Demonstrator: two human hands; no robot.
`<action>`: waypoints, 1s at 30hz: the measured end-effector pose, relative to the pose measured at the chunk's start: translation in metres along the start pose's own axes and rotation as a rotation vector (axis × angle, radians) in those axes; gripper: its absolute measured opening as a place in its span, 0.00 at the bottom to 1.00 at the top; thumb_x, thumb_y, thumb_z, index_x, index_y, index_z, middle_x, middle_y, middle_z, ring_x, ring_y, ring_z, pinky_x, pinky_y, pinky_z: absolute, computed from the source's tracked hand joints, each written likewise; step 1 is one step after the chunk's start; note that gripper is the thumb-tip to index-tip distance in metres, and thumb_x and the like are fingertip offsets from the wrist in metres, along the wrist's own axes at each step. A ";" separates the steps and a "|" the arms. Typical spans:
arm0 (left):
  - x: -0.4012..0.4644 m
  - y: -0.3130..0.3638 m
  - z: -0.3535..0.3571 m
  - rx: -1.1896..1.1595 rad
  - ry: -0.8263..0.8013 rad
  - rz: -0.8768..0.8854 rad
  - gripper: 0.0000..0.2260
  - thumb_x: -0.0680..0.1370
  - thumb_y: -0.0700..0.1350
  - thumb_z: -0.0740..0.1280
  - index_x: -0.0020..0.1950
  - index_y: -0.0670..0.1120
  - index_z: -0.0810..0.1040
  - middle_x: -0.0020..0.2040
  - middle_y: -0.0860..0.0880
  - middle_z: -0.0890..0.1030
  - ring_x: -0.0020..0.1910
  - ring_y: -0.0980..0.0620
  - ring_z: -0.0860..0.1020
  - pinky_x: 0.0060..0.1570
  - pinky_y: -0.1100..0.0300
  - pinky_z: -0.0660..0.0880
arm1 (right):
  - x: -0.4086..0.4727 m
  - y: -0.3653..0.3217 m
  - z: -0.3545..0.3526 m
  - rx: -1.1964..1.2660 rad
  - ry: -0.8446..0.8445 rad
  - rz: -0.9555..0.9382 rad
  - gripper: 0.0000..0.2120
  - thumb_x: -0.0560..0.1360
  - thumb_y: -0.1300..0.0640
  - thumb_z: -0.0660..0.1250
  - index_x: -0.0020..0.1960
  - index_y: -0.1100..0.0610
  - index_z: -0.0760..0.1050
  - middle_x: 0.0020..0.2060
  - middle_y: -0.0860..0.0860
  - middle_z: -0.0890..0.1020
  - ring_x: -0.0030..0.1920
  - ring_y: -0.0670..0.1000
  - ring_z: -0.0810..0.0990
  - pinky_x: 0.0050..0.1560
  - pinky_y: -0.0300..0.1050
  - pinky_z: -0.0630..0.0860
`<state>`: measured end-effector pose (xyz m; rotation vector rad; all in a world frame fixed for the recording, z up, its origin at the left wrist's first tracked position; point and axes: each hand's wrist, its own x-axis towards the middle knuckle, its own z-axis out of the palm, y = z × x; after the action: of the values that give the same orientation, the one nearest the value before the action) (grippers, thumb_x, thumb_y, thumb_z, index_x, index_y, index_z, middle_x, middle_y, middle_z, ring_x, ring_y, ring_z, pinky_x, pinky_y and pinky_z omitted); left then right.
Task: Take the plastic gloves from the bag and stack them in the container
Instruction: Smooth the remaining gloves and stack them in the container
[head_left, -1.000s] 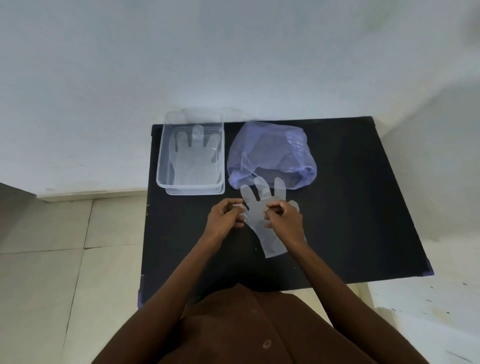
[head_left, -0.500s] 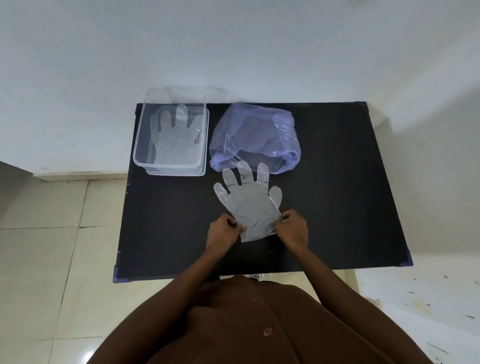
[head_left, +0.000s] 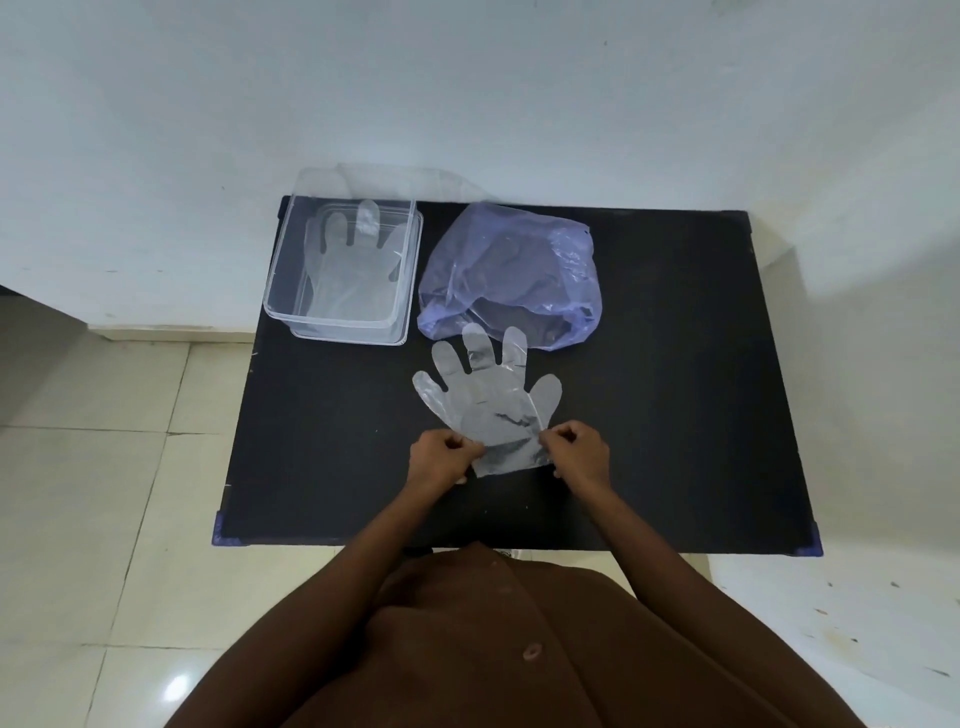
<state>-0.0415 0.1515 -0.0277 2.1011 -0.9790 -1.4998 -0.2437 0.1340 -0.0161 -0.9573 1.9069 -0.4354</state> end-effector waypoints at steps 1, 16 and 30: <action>-0.001 0.001 0.000 -0.134 -0.010 -0.053 0.09 0.74 0.45 0.74 0.43 0.40 0.81 0.46 0.40 0.85 0.45 0.45 0.85 0.45 0.48 0.85 | 0.000 -0.001 -0.001 0.063 -0.008 0.036 0.07 0.76 0.55 0.71 0.46 0.59 0.81 0.42 0.53 0.84 0.36 0.51 0.81 0.37 0.47 0.81; -0.003 0.016 -0.004 -0.857 -0.028 -0.125 0.16 0.74 0.31 0.71 0.56 0.47 0.74 0.59 0.42 0.79 0.50 0.45 0.83 0.46 0.49 0.83 | -0.010 -0.011 -0.005 0.485 -0.200 0.092 0.15 0.73 0.63 0.75 0.56 0.56 0.74 0.54 0.56 0.81 0.46 0.56 0.85 0.36 0.48 0.84; -0.011 0.015 -0.013 -0.718 -0.295 -0.077 0.21 0.72 0.29 0.69 0.62 0.44 0.81 0.56 0.44 0.84 0.51 0.46 0.84 0.51 0.52 0.82 | 0.003 -0.027 -0.003 0.532 -0.354 0.052 0.16 0.74 0.67 0.73 0.60 0.56 0.83 0.57 0.57 0.85 0.55 0.55 0.86 0.54 0.46 0.84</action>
<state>-0.0360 0.1479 -0.0061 1.4426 -0.3455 -1.8757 -0.2351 0.1144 0.0015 -0.5822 1.3902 -0.6537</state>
